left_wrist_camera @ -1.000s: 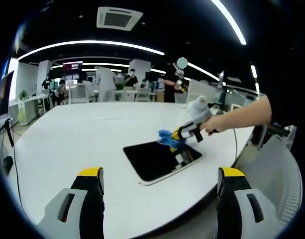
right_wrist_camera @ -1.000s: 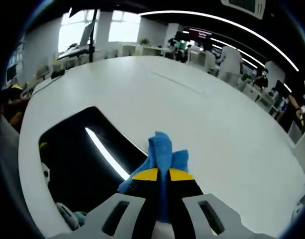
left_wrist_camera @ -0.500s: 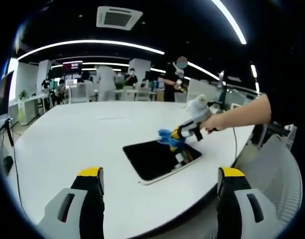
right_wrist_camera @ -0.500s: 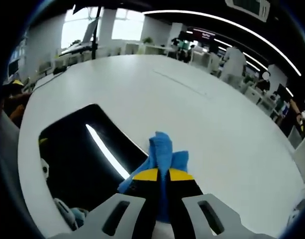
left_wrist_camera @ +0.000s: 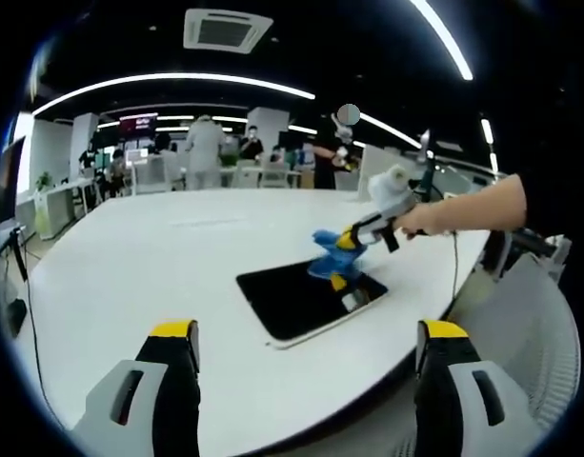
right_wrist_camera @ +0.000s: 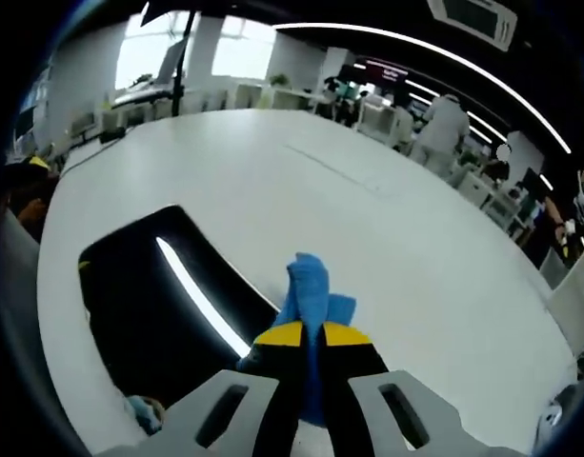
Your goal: Wipe the mirror surface with the cleaning cloth until all visible marks leave the cleaned area.
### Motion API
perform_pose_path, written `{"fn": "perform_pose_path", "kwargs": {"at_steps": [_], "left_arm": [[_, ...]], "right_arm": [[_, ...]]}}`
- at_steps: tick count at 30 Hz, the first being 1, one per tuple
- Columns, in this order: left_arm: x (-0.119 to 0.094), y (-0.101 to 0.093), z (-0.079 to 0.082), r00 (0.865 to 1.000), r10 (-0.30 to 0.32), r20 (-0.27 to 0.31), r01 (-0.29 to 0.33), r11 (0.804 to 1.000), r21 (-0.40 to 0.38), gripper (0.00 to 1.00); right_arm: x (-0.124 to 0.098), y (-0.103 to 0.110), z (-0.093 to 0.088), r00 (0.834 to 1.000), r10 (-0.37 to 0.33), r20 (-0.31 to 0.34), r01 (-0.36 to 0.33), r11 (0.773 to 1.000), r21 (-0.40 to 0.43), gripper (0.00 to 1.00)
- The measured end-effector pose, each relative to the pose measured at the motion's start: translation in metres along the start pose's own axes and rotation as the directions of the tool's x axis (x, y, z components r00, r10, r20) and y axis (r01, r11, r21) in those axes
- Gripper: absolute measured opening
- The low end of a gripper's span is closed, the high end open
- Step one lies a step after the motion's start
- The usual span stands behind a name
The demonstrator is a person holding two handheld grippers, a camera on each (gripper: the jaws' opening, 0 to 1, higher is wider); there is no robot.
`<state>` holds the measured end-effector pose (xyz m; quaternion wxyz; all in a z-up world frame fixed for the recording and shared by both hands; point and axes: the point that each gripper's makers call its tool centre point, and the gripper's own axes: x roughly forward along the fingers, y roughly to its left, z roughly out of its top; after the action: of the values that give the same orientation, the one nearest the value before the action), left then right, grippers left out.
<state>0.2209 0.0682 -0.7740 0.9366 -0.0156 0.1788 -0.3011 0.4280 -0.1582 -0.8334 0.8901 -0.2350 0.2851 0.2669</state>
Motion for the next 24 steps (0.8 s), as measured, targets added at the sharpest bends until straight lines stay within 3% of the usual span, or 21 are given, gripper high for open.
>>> {"fn": "perform_pose_path", "kwargs": {"at_steps": [9,13,24], "left_arm": [[-0.001,0.003,0.001,1.0,0.021,0.006,-0.021,1.0,0.003,0.99],[-0.001,0.005,0.001,1.0,0.029,0.006,-0.029,1.0,0.004,0.99],[-0.001,0.009,-0.006,0.999,0.037,-0.028,-0.037,0.999,0.0,0.99]], "right_arm": [[-0.021,-0.011,-0.002,0.999,-0.027,0.023,0.025,0.996,0.082,0.0],[-0.032,-0.003,-0.003,0.999,-0.011,0.039,0.007,0.993,0.119,0.0],[-0.056,-0.009,-0.014,0.999,-0.044,0.017,0.042,0.992,0.122,0.0]]}}
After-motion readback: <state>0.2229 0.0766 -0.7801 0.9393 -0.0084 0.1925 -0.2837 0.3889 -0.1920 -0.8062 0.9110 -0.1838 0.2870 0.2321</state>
